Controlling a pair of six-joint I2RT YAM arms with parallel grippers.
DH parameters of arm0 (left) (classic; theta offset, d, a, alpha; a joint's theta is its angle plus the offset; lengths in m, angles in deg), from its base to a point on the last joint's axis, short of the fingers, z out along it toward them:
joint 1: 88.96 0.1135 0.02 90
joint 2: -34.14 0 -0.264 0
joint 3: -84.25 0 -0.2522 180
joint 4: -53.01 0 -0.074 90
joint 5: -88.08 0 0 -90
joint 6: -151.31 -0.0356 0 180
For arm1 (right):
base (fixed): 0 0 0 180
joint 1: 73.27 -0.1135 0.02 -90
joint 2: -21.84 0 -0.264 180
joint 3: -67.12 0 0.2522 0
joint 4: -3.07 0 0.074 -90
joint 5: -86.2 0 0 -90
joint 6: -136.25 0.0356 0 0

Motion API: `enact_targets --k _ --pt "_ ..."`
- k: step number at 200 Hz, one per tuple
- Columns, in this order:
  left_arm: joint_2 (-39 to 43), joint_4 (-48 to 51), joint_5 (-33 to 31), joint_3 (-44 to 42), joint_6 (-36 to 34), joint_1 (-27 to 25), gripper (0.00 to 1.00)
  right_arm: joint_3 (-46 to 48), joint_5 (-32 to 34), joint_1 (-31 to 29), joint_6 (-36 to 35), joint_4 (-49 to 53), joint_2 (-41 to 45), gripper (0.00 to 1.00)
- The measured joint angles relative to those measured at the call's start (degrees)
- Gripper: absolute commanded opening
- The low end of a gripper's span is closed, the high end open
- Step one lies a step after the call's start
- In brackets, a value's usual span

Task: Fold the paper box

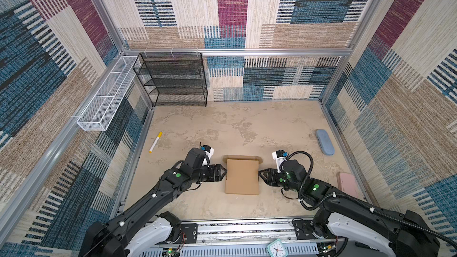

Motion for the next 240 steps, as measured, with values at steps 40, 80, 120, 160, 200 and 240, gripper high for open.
enact_targets --k 40,80,120,160,200,240 --pt "-9.6 0.2 3.5 3.7 0.0 0.3 0.76 -2.0 -3.0 1.8 -1.6 -1.3 -8.7 0.28" --pt "-18.5 1.4 3.6 6.1 -0.5 0.8 0.76 -3.0 -4.3 2.5 -2.4 -2.6 -15.6 0.25" --pt "-24.6 1.5 8.2 6.3 -0.9 3.2 0.71 -3.5 -7.1 4.0 -3.3 -5.2 -18.9 0.26" --pt "-23.1 0.3 9.4 5.4 -0.9 4.1 0.72 -2.0 -10.7 6.5 -3.6 -7.2 -18.2 0.41" --pt "-21.0 -3.1 11.8 3.5 -0.4 4.5 0.72 -1.4 -14.5 7.6 -3.0 -7.6 -16.2 0.51" --pt "-23.9 -8.8 16.9 2.3 1.8 5.1 0.70 -1.2 -19.4 9.7 -2.8 -9.8 -20.9 0.51"
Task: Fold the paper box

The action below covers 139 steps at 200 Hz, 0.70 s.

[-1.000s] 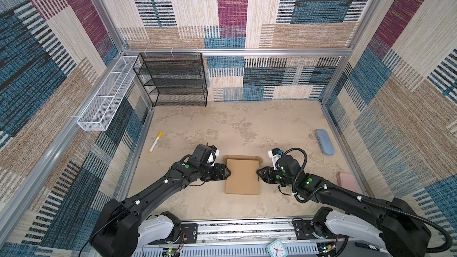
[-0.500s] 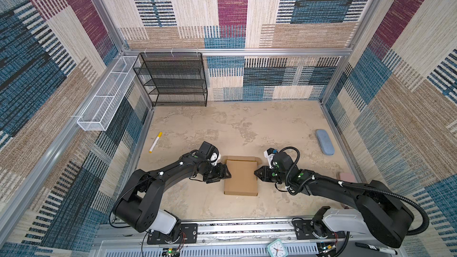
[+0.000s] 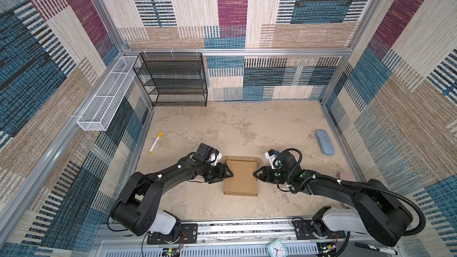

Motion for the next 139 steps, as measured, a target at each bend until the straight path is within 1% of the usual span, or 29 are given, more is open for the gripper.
enact_targets --k 16,50,77,109,139 --pt "-1.4 -2.4 1.8 0.0 1.0 0.2 0.69 0.0 -1.8 0.1 0.0 -1.4 -1.3 0.50" --pt "-2.1 -7.0 3.6 -0.9 3.3 0.5 0.59 0.3 -4.1 0.5 0.4 -3.8 -2.7 0.47" --pt "-1.2 -10.6 4.1 -3.3 5.2 0.6 0.56 0.9 -4.3 0.5 0.4 -5.4 -3.0 0.46" --pt "3.8 -12.9 4.4 -5.3 5.7 0.6 0.56 2.2 -4.2 0.5 -0.3 -6.3 -1.3 0.46" --pt "12.8 -15.1 3.3 -7.5 4.3 -0.1 0.58 4.0 -3.6 0.5 -2.4 -7.3 3.6 0.46"
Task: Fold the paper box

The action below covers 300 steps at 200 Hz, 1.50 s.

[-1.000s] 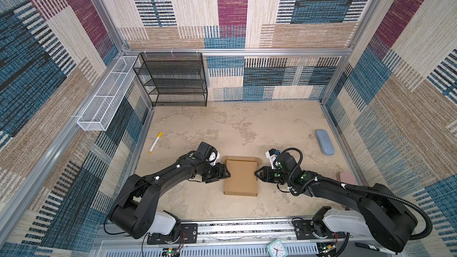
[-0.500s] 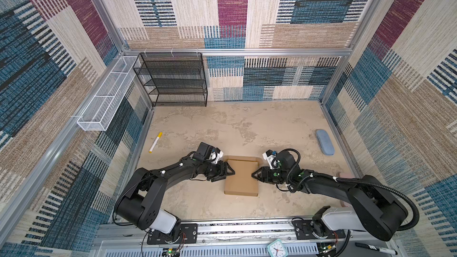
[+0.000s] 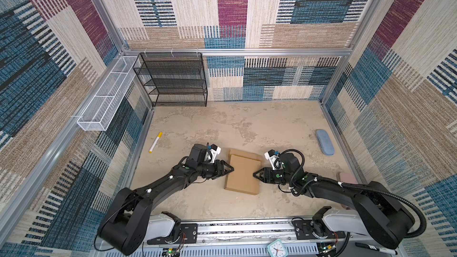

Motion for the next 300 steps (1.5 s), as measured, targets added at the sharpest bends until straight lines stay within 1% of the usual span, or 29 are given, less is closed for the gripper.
enact_targets --k 21,50,88,109,138,177,199,219,249,300 --pt "6.2 -3.2 -1.7 -2.4 -1.7 -1.7 0.58 1.7 0.6 0.0 -1.5 -1.3 3.7 0.46" --pt "11.3 -8.2 -4.9 -6.7 -3.8 -4.3 0.58 3.6 1.6 0.0 -3.2 -3.8 7.4 0.45" --pt "18.4 -15.0 -11.8 -12.0 -8.6 -8.6 0.58 7.5 3.2 -0.3 -5.5 -8.9 14.2 0.45" --pt "20.2 -19.8 -15.1 -15.4 -11.2 -11.0 0.59 10.2 4.2 -0.5 -6.7 -12.1 17.8 0.45" --pt "18.3 -26.9 -17.9 -19.0 -13.5 -12.7 0.59 12.9 5.5 -2.1 -8.6 -15.2 21.4 0.45" --pt "14.6 -35.9 -21.5 -21.9 -16.9 -14.1 0.60 14.4 13.3 -7.8 -13.7 -17.4 23.8 0.44" --pt "13.7 -39.9 -23.5 -23.4 -20.3 -15.3 0.60 15.5 16.8 -9.6 -15.7 -19.3 22.7 0.44" --pt "13.1 -44.7 -25.0 -25.2 -24.2 -17.6 0.61 16.3 20.0 -10.8 -17.1 -19.5 22.2 0.44" --pt "11.7 -48.8 -27.3 -26.8 -30.6 -20.5 0.62 17.4 24.5 -12.8 -19.7 -20.9 22.5 0.45" --pt "4.4 -55.5 -30.1 -28.6 -37.8 -22.5 0.62 19.5 29.2 -15.8 -23.3 -25.5 22.8 0.45"
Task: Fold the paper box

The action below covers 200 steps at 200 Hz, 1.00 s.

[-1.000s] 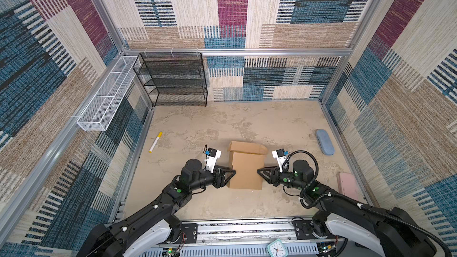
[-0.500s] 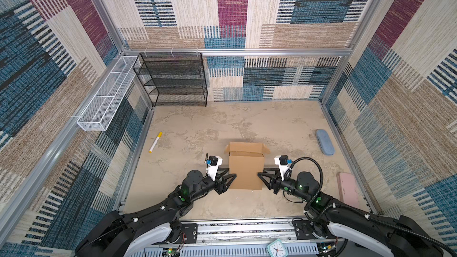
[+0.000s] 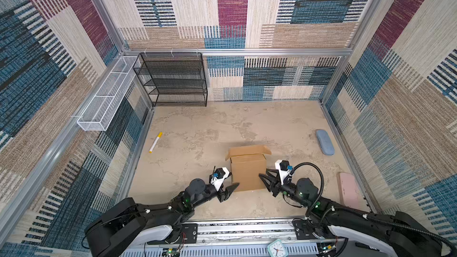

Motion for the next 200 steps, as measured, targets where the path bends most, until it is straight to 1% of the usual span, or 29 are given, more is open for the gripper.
enact_targets --k 32,52,94,142,180,200 --pt "-5.9 -5.2 -2.8 -0.7 -3.7 -0.9 0.63 0.1 2.1 -1.6 -2.2 -4.7 -0.9 0.45" --pt "-9.3 -8.7 -3.3 -0.7 -5.7 -1.1 0.63 0.1 3.0 -2.4 -3.3 -7.8 -1.9 0.45" --pt "-15.2 -12.7 -5.9 -0.4 -8.8 -2.5 0.62 0.1 6.1 -4.3 -5.4 -15.0 -7.8 0.45" --pt "-17.4 -13.2 -10.0 0.3 -12.7 -5.2 0.63 0.1 8.6 -5.5 -5.9 -21.6 -11.1 0.44" --pt "-18.0 -14.1 -14.0 0.8 -15.8 -6.6 0.63 0.1 8.7 -6.1 -4.7 -22.1 -9.6 0.43" --pt "-18.7 -14.9 -16.4 1.5 -16.3 -7.6 0.63 0.1 9.2 -6.4 -3.3 -22.0 -8.5 0.42"
